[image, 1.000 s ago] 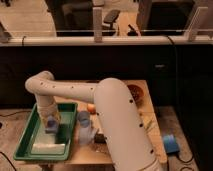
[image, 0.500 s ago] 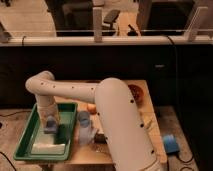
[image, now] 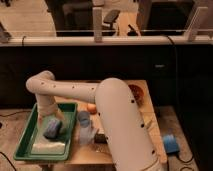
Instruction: Place sponge in tray
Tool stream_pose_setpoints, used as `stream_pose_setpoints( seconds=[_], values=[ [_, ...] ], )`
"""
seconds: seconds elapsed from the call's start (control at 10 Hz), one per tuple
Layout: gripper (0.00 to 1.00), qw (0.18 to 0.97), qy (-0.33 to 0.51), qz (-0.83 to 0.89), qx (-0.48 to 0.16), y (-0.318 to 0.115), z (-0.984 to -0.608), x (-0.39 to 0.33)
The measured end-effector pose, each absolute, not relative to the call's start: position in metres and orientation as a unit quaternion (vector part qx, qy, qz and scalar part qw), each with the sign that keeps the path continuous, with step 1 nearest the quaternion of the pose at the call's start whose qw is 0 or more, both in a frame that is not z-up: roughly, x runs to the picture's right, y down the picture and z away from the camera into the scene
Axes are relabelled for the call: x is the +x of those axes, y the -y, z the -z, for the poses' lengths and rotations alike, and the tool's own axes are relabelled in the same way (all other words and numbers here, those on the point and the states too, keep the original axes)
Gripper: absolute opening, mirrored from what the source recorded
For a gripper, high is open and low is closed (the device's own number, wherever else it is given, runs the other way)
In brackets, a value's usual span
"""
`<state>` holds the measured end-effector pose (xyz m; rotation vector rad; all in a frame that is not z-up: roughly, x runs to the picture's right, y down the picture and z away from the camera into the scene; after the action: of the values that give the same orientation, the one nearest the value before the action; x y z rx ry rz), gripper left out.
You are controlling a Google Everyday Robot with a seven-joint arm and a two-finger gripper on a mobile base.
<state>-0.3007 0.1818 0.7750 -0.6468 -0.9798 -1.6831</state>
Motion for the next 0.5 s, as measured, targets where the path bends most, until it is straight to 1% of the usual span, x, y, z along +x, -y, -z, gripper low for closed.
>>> stream_pose_setpoints(
  seconds=[0.5],
  values=[
    [0.80, 0.513, 0.412, 0.704, -0.267, -0.1822, -0.7746, -0.3007]
  ],
)
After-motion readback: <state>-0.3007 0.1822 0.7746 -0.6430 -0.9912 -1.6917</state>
